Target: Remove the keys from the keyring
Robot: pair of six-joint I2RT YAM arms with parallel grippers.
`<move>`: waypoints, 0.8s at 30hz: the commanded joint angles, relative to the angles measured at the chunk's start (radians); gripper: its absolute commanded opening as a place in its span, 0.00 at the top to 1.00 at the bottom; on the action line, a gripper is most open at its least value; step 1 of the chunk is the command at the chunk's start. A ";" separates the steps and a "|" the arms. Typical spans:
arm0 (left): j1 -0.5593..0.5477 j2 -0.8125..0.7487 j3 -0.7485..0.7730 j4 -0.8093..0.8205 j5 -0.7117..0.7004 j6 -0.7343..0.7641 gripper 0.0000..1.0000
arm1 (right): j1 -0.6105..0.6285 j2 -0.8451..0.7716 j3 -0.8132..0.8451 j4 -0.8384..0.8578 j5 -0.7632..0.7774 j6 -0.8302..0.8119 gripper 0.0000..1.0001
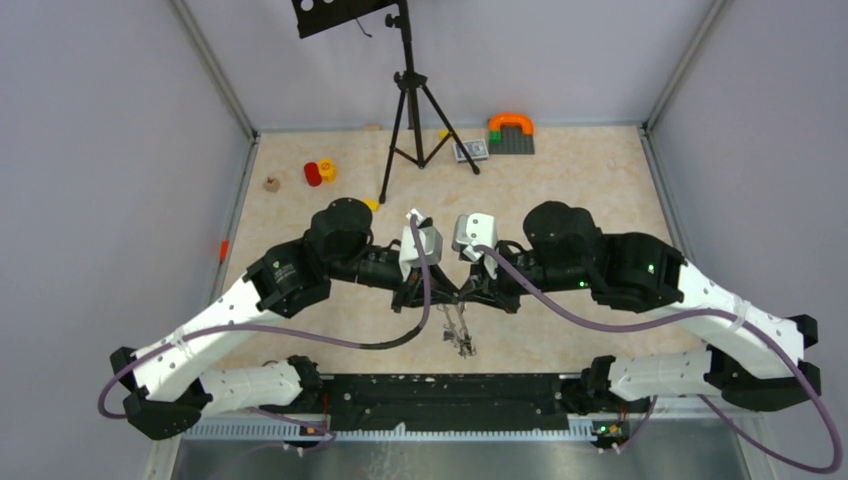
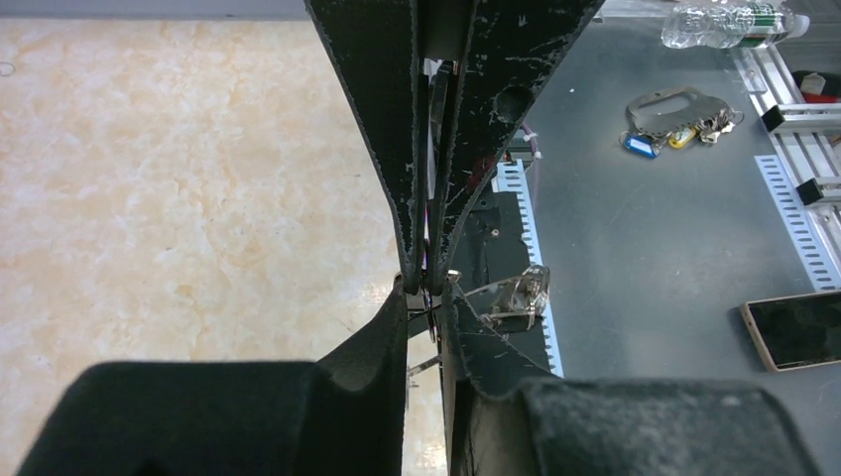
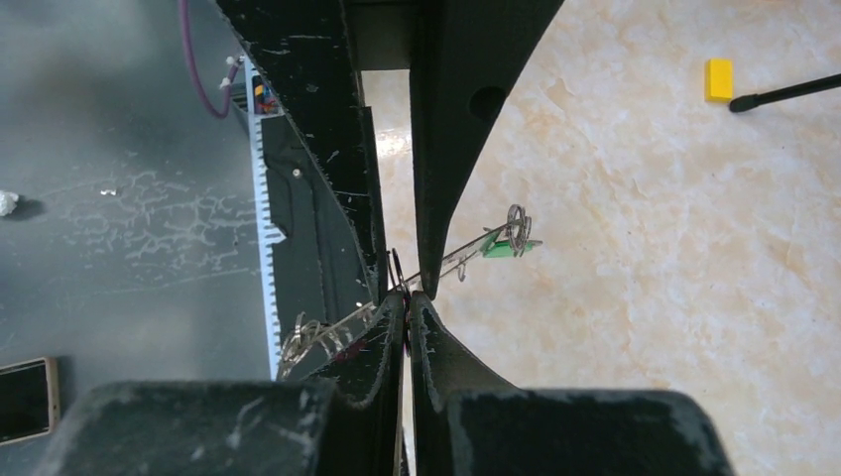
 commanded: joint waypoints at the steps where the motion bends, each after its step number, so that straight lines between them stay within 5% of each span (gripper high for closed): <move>1: -0.003 -0.007 0.029 -0.001 0.024 -0.001 0.86 | 0.007 -0.033 0.006 0.078 0.009 -0.003 1.00; 4: -0.004 -0.010 0.029 -0.001 0.021 -0.002 0.89 | 0.007 -0.033 0.004 0.076 0.009 -0.004 1.00; 7: -0.004 -0.011 0.034 -0.009 0.012 0.000 0.70 | 0.007 -0.036 0.000 0.074 0.009 -0.004 1.00; 10: -0.004 -0.015 0.034 -0.011 0.005 0.000 0.67 | 0.006 -0.040 -0.004 0.076 0.010 -0.002 1.00; 24: -0.004 -0.015 0.036 -0.007 0.008 0.007 1.00 | 0.007 -0.040 -0.007 0.078 0.000 0.002 1.00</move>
